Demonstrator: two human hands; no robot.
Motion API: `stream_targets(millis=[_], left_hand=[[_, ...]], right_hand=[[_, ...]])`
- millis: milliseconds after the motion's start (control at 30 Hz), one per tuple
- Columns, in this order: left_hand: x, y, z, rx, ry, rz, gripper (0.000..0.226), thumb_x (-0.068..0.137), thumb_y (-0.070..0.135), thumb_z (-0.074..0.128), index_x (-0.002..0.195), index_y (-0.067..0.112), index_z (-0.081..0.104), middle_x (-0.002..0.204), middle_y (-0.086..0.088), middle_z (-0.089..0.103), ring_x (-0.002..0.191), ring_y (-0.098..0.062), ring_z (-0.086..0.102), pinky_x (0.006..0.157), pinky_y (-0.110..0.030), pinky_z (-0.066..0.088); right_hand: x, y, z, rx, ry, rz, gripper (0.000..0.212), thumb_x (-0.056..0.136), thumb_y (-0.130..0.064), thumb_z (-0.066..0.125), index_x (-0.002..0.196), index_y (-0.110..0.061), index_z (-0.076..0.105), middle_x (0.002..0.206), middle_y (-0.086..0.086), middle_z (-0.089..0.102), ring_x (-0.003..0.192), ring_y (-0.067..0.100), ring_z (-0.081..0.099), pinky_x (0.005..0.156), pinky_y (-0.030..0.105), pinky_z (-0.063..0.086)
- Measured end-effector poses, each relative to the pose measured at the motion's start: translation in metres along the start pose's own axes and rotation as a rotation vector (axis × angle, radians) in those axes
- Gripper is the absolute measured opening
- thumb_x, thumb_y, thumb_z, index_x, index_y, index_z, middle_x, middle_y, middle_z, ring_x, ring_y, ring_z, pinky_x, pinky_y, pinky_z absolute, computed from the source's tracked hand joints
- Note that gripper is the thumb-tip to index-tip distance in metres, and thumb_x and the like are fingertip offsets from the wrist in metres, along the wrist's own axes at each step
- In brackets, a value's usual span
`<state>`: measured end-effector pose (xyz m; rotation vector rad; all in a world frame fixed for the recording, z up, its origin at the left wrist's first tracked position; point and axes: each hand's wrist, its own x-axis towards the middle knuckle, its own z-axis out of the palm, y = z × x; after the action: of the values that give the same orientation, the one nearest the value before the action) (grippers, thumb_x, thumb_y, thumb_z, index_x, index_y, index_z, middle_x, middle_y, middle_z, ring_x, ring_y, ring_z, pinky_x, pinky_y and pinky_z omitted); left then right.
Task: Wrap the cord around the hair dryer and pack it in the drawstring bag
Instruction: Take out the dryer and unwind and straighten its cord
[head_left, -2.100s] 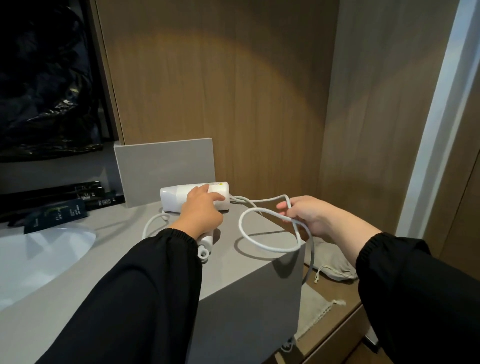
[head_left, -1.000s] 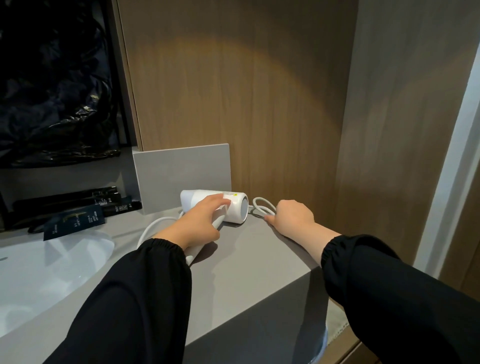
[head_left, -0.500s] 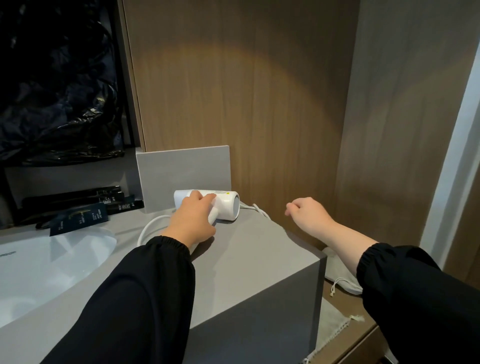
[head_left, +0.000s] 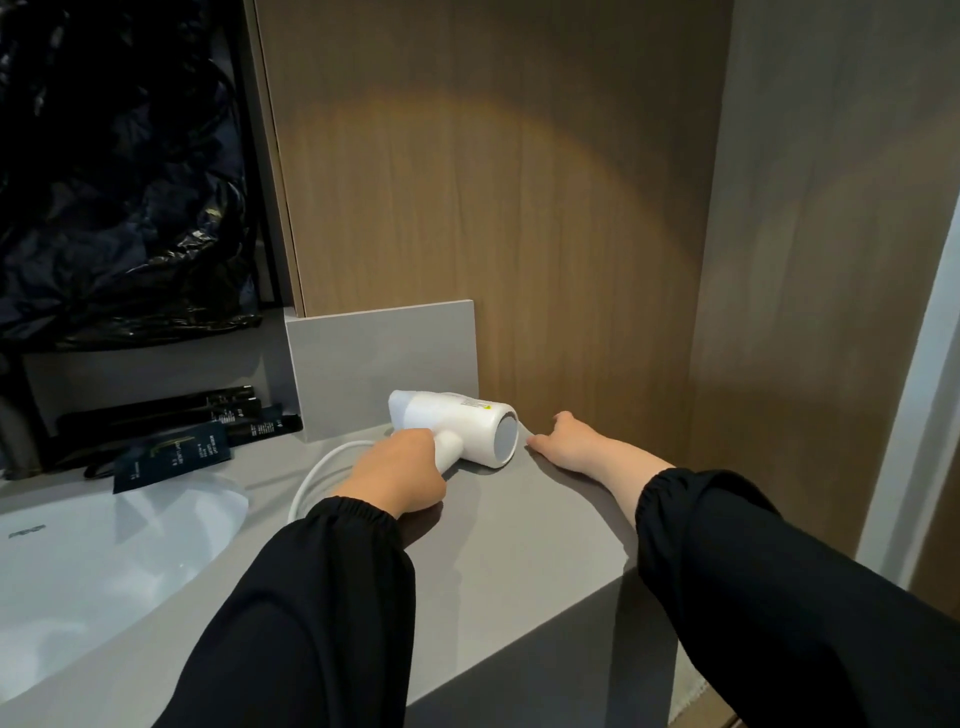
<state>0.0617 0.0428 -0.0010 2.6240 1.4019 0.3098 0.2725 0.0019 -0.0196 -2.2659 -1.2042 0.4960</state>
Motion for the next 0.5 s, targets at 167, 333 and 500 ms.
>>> stream_targets(millis=[167, 333, 500], left_hand=[[0.007, -0.009, 0.002, 0.033, -0.035, -0.042, 0.034, 0.078, 0.012, 0.050, 0.112, 0.017, 0.053, 0.101, -0.001, 0.061, 0.091, -0.024, 0.057, 0.077, -0.034, 0.048], [0.010, -0.010, 0.000, 0.105, -0.064, -0.029, 0.029, 0.078, 0.015, 0.051, 0.107, 0.019, 0.053, 0.089, 0.002, 0.056, 0.084, -0.023, 0.054, 0.074, -0.032, 0.046], [0.011, -0.009, -0.001, 0.131, -0.091, -0.042, 0.020, 0.075, 0.011, 0.057, 0.090, 0.022, 0.050, 0.073, 0.005, 0.050, 0.078, -0.021, 0.054, 0.067, -0.030, 0.043]], right_hand=[[0.016, 0.000, 0.000, 0.083, -0.107, 0.053, 0.035, 0.098, -0.036, 0.043, 0.098, -0.007, 0.063, 0.105, 0.012, 0.064, 0.093, 0.028, 0.059, 0.080, 0.030, 0.042], [0.038, 0.000, 0.004, 0.128, -0.061, 0.022, 0.057, 0.096, -0.031, 0.049, 0.146, -0.008, 0.034, 0.146, 0.012, 0.044, 0.129, 0.029, 0.046, 0.102, 0.035, 0.037], [0.056, -0.013, 0.013, 0.193, -0.091, -0.090, 0.066, 0.091, -0.015, 0.052, 0.151, -0.021, 0.024, 0.153, 0.008, 0.034, 0.137, 0.027, 0.037, 0.110, 0.038, 0.034]])
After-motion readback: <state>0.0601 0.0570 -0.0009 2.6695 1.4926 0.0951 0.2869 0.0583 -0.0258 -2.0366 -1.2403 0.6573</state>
